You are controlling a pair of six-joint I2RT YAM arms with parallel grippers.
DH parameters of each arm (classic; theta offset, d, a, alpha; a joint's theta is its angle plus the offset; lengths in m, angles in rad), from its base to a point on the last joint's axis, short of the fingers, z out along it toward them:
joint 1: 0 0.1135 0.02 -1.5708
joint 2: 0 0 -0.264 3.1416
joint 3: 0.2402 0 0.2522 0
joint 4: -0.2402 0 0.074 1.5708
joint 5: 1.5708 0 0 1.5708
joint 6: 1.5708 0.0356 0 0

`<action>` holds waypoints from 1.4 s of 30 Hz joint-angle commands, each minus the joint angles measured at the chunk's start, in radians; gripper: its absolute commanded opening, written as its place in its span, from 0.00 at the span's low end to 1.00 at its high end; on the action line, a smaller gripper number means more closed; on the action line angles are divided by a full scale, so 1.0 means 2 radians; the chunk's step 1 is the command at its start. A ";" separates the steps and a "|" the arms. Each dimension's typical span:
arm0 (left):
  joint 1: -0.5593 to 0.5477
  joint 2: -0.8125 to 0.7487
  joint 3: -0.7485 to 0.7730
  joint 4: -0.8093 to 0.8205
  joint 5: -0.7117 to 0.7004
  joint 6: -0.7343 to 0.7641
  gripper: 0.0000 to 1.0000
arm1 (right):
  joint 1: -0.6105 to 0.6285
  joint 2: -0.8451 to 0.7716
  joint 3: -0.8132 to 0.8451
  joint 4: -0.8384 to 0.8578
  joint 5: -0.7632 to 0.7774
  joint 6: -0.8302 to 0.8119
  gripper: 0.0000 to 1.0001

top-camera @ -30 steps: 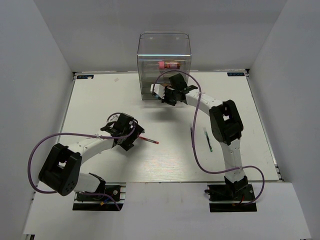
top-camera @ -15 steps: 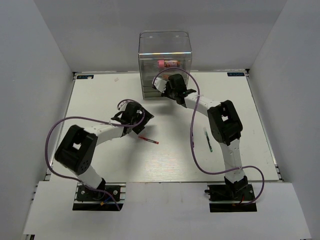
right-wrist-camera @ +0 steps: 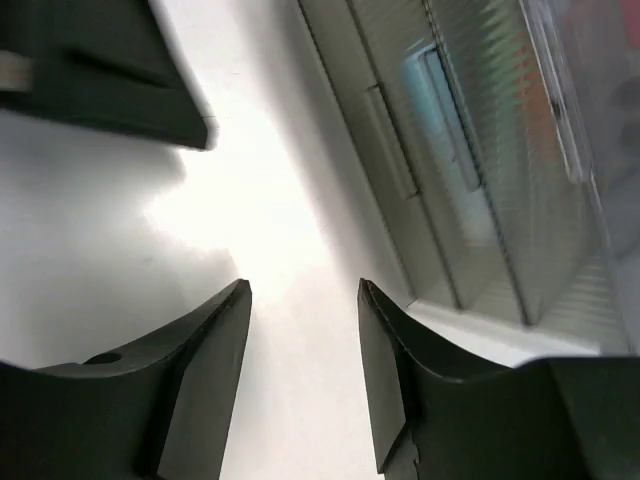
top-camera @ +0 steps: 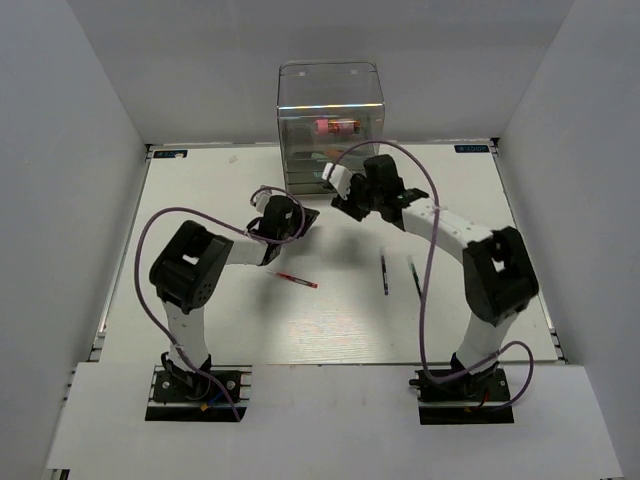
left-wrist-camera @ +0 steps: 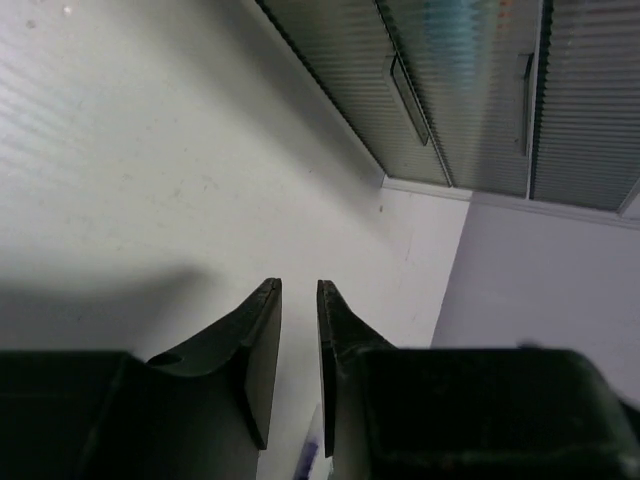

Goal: Sort the stationery into containers
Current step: Open the drawer in the storage box.

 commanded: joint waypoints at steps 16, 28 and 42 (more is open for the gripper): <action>-0.004 0.173 0.191 0.102 -0.090 -0.097 0.48 | -0.068 -0.200 -0.238 0.018 -0.009 0.114 0.44; -0.004 0.199 0.201 0.104 -0.126 -0.107 0.38 | -0.101 -0.216 -0.255 0.016 -0.020 0.119 0.42; -0.004 0.204 0.187 0.183 -0.154 -0.107 0.15 | -0.111 -0.221 -0.276 0.010 -0.028 0.121 0.41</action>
